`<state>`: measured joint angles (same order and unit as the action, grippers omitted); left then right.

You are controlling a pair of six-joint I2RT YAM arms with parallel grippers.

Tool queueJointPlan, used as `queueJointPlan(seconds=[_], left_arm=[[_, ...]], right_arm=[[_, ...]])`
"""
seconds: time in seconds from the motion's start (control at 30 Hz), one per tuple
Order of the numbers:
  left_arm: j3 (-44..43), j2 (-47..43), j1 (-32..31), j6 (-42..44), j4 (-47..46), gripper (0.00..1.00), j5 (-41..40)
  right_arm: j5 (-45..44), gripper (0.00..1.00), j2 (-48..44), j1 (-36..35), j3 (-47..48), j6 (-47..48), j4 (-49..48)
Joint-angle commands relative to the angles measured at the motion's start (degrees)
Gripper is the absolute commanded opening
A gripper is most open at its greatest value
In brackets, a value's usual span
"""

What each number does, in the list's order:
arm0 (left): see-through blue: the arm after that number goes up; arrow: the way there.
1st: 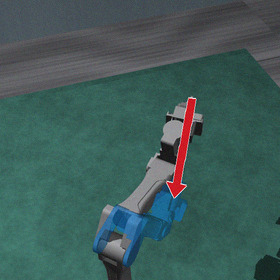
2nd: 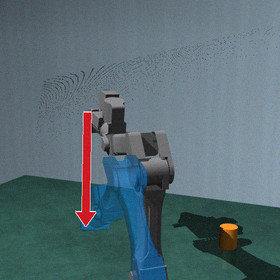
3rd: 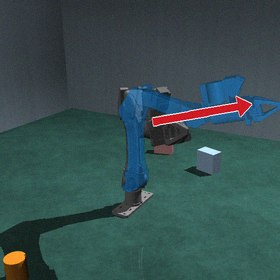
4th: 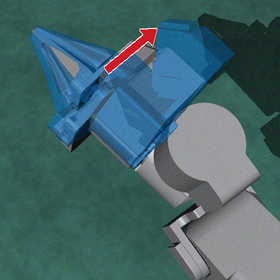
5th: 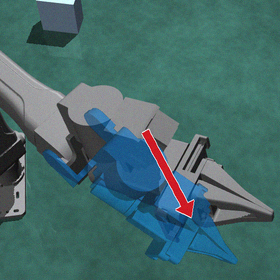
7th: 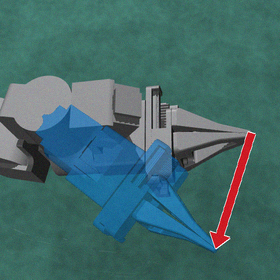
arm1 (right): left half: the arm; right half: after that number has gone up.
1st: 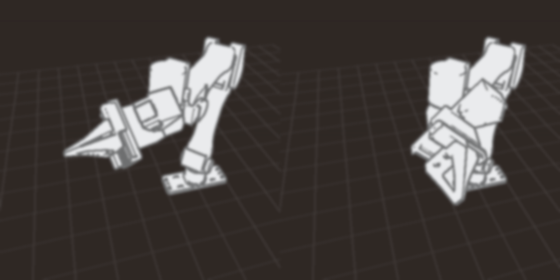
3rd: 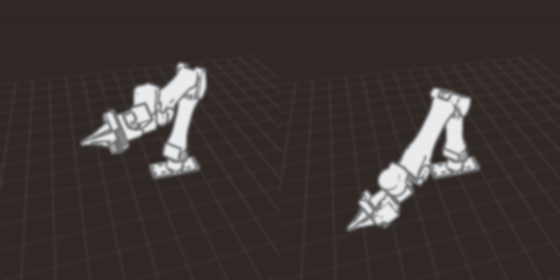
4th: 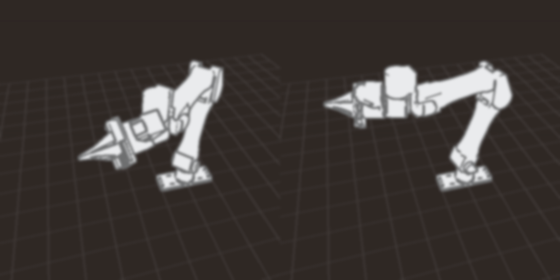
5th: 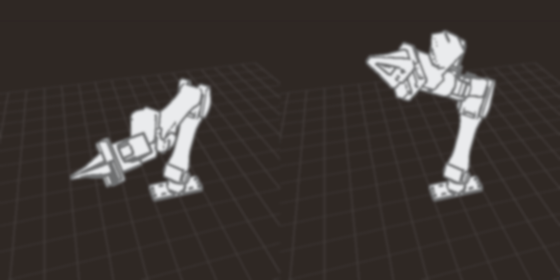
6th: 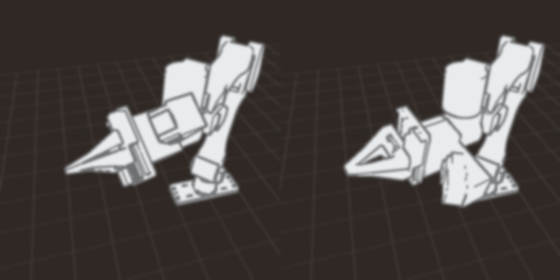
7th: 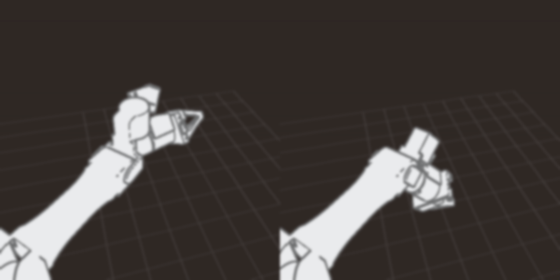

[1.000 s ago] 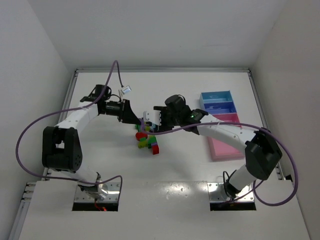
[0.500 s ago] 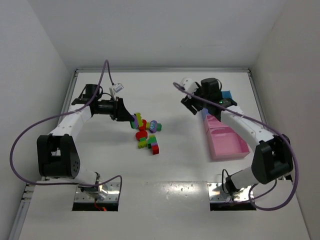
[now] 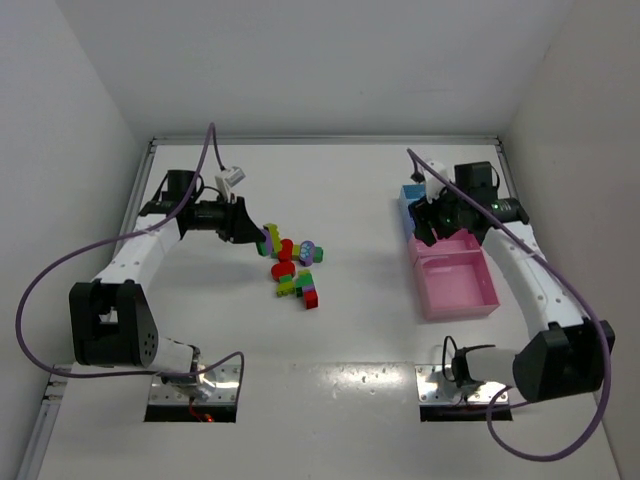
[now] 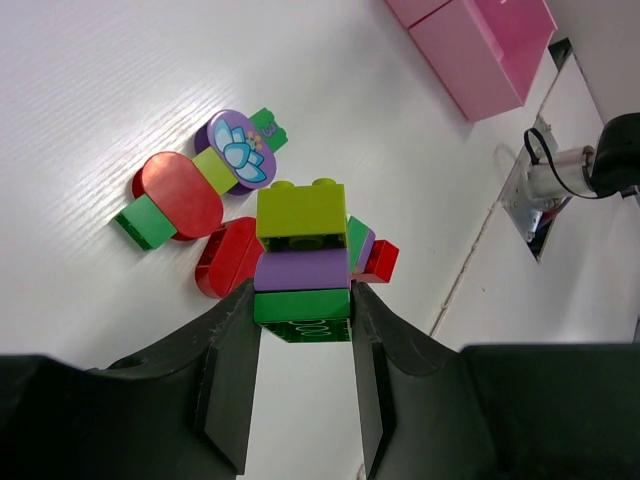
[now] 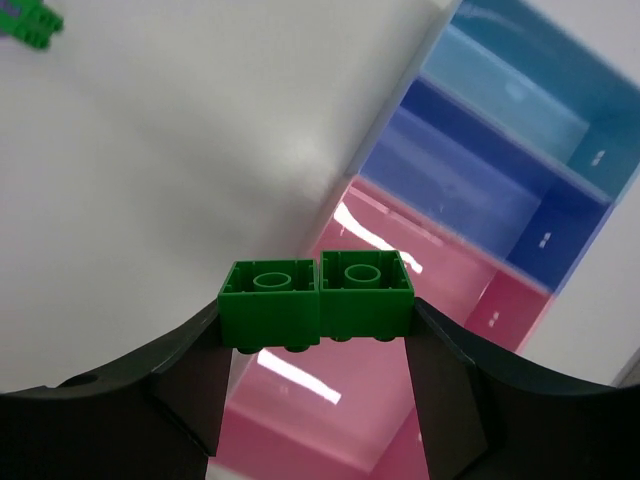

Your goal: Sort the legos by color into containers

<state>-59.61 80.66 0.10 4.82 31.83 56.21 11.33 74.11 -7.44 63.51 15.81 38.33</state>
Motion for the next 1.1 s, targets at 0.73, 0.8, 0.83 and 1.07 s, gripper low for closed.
queueJointPlan(seconds=[0.73, 0.8, 0.83, 1.07], left_arm=[[-0.2, -2.6, 0.0, -0.2, -1.5, 0.14, 0.6], [-0.2, -2.6, 0.0, -0.2, -1.5, 0.14, 1.1], [-0.2, -2.6, 0.0, -0.2, -1.5, 0.14, 1.1], [-0.7, -2.1, -0.5, -0.2, -1.5, 0.14, 3.5]], right_arm=[[-7.5, 0.68, -2.5, 7.8, -6.2, 4.3, 19.6], [-5.3, 0.77, -2.5, 7.8, -4.8, 4.9, 20.5], [-4.7, 0.81, -2.5, 7.8, -3.6, 4.9, 20.5], [1.6, 0.85, -2.8, 7.8, -1.3, 7.5, 22.5]])
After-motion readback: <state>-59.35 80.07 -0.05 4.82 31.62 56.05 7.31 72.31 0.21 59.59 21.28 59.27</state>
